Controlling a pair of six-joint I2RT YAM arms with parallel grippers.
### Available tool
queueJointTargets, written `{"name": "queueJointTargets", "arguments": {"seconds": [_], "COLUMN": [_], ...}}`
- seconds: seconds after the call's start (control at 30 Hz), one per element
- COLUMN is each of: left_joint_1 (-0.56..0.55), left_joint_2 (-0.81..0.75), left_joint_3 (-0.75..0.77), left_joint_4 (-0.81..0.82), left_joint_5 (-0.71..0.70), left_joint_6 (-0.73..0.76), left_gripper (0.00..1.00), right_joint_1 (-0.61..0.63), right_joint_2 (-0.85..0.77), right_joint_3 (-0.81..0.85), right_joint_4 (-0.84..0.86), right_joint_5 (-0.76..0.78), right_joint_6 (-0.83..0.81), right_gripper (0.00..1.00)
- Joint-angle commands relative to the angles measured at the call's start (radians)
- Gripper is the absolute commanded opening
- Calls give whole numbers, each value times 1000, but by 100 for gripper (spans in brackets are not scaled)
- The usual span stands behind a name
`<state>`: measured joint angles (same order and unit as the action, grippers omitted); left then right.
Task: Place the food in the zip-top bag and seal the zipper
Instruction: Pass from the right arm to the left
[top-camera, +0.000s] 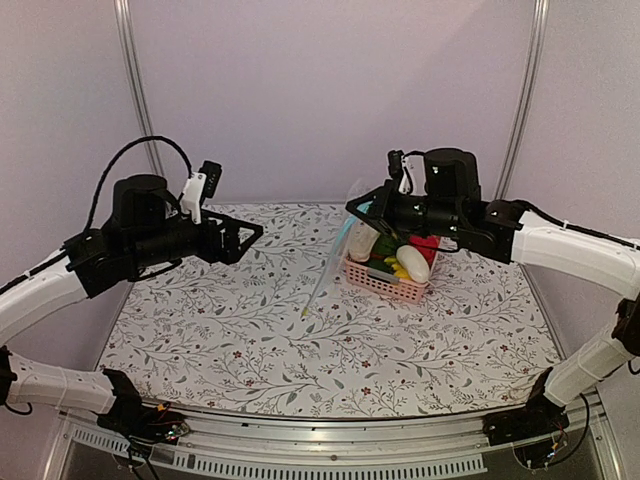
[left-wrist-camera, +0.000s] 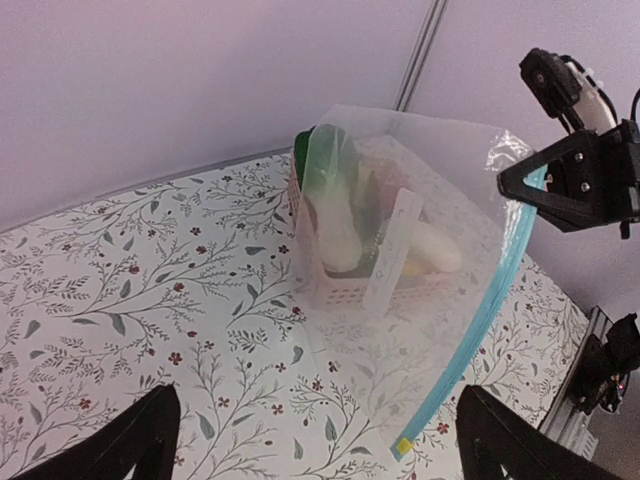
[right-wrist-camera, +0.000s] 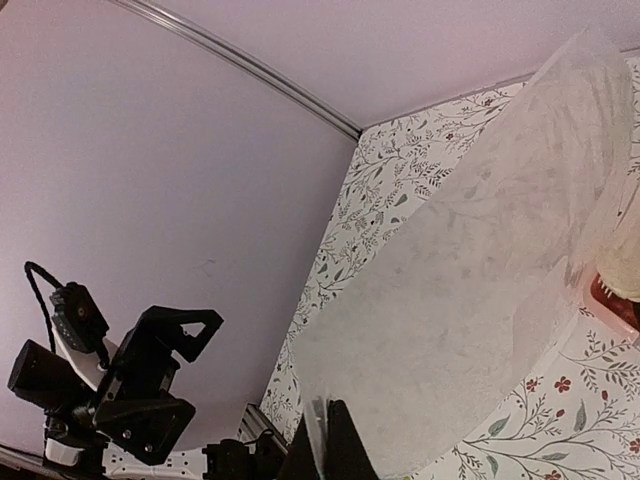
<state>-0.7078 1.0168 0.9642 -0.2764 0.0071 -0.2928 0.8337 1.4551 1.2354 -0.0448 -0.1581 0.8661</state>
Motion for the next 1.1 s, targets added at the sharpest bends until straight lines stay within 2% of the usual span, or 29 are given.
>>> {"name": "queueJointTargets", "arguments": {"seconds": [0.0, 0.23, 0.4, 0.5, 0.6, 0.73, 0.87, 0.93, 1.07], "left_joint_1": [-120, -242, -281, -292, -298, -300, -304, -306, -306], "left_joint_2": [61, 182, 270, 308, 346, 366, 365, 367, 374], "left_joint_3": [-30, -9, 5, 18, 36, 42, 42, 41, 39], "left_joint_4": [104, 149, 142, 139, 139, 148, 157, 157, 153], "left_joint_5": [-24, -99, -213, -232, -241, -265, -270, -266, -268], "left_joint_6": [-14, 17, 45, 71, 96, 107, 124, 130, 137], "left_gripper": [97, 100, 100, 97, 86, 59, 37, 32, 31], "right_joint_1": [38, 55, 56, 56, 55, 56, 56, 55, 55], "right_joint_2": [39, 51, 49, 45, 45, 47, 48, 48, 45], "right_joint_3": [55, 65, 81, 87, 93, 92, 81, 77, 70], "right_joint_4": [-35, -33, -32, -32, -32, -34, -31, -30, -21], "right_joint_5": [198, 334, 351, 357, 355, 353, 350, 350, 348], "right_joint_6": [154, 328, 357, 359, 367, 369, 382, 387, 395], "right_gripper": [0, 0, 0, 0, 0, 0, 0, 0, 0]}}
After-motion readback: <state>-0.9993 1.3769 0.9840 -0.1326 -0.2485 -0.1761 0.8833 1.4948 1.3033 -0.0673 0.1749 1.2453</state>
